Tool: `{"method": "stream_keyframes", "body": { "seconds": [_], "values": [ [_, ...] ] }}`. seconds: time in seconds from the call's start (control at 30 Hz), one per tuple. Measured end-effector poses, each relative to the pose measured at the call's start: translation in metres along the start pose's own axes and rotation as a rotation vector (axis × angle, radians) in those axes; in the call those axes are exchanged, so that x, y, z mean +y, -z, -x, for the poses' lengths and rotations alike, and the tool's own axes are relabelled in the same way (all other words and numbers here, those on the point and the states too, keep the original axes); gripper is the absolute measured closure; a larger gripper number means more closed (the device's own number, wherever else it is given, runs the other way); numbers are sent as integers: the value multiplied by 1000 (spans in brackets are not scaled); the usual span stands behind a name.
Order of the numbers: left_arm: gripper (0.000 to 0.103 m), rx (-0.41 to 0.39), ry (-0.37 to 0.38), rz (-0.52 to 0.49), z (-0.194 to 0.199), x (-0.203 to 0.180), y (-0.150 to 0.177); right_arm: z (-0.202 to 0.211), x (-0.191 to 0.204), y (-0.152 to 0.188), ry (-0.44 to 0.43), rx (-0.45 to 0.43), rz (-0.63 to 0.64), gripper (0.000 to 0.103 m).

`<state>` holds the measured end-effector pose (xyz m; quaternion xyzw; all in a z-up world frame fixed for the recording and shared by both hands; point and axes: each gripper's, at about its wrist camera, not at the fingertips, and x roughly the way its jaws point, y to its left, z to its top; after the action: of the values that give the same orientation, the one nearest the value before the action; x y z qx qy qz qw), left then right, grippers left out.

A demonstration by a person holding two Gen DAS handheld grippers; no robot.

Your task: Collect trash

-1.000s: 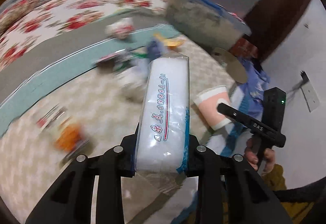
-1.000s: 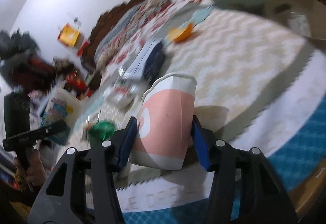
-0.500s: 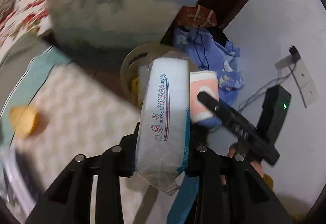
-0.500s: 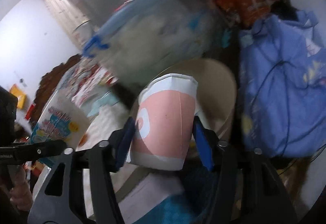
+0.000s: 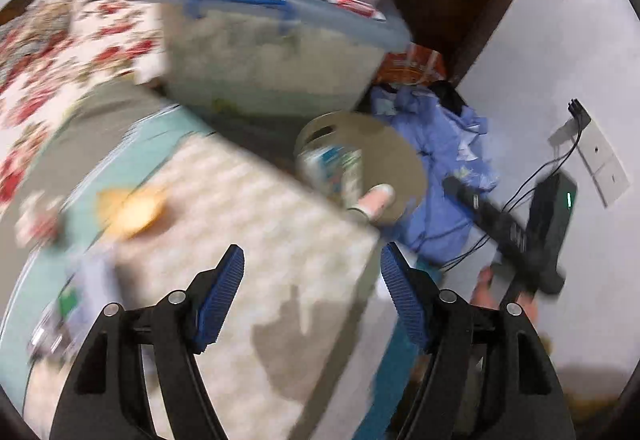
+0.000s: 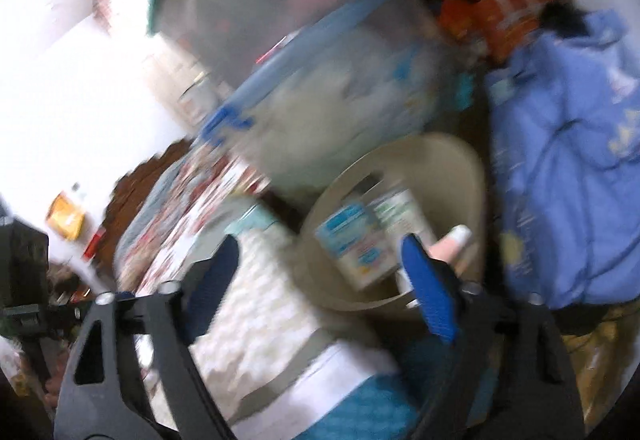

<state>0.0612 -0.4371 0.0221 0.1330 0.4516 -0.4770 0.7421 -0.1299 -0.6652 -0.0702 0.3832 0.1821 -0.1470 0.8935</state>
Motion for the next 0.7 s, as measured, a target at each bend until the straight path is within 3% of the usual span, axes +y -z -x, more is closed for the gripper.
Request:
{"method": "stream_keyframes", "body": {
  "seconds": [0.07,0.2,0.3,0.47,0.53,0.6,0.7],
  "values": [
    [36,-7,-61,47,29,34,34,-12,19,2,-51,63,46,42],
    [36,-37,-227,166,82,99,79,-42,74,12,-118,164,163,43],
    [36,-45,-303,266,111,149,92,-68,119,23,-157,236,240,42],
    [34,-47,-310,319,107,211,54,-132,150,40,-158,350,191,40],
    [22,-32,-297,315,93,227,37,-158,148,44,-147,392,118,39],
    [21,-6,-295,297,65,239,12,-176,148,48,-139,421,66,37],
    [19,65,-349,216,17,248,-16,-202,149,51,-130,460,32,36]
  ]
}}
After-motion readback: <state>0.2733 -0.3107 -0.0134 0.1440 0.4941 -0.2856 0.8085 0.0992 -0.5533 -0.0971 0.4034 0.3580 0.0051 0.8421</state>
